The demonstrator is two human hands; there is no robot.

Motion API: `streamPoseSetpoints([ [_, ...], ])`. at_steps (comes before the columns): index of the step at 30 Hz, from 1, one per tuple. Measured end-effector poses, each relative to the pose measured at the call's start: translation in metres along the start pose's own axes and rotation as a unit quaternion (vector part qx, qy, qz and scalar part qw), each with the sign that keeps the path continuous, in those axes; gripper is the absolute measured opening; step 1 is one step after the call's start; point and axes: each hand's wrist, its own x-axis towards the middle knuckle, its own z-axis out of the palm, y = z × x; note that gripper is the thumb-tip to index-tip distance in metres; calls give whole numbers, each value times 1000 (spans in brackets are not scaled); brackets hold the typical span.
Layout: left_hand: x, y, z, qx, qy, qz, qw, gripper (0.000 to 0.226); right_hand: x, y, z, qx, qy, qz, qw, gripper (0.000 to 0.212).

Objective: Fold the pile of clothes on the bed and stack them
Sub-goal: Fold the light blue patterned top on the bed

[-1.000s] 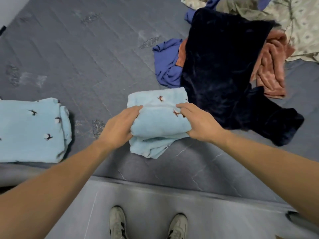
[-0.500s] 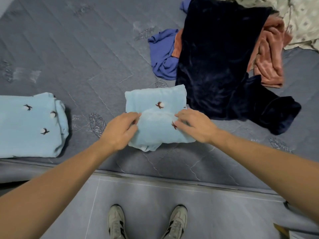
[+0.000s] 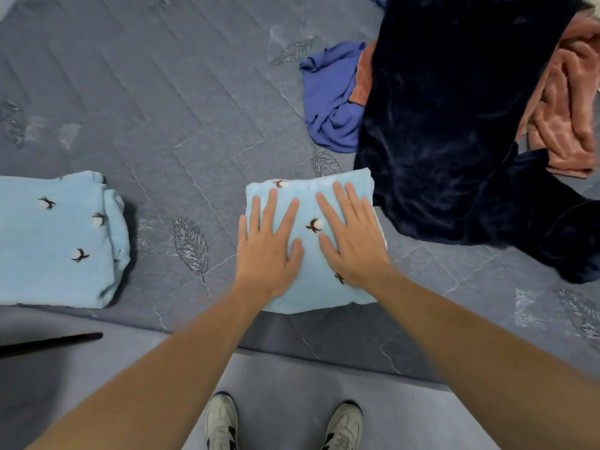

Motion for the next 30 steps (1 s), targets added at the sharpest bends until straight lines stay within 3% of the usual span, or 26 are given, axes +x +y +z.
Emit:
streamPoseSetpoints([
  [7, 19, -13, 52, -62, 41, -6, 997, 73, 8, 28, 58, 46, 46, 11, 998, 68],
  [13, 25, -18, 50, -94, 44, -8, 995, 75, 10, 27, 61, 63, 67, 20, 996, 69],
  [18, 13, -7, 31, -131, 22, -124, 983, 80, -6, 10, 40, 61, 81, 168, 981, 79],
  [22, 5, -3, 19, -187, 11, -162, 969, 91, -17, 1, 19, 175, 31, 273, 945, 90],
  [26, -3, -7, 11, -261, -25, -189, 946, 100, -17, 10, -7, 291, -70, 293, 908, 99],
  [30, -9, -13, 0, -342, -46, -201, 917, 105, -18, -1, -23, 305, -66, 286, 906, 98],
])
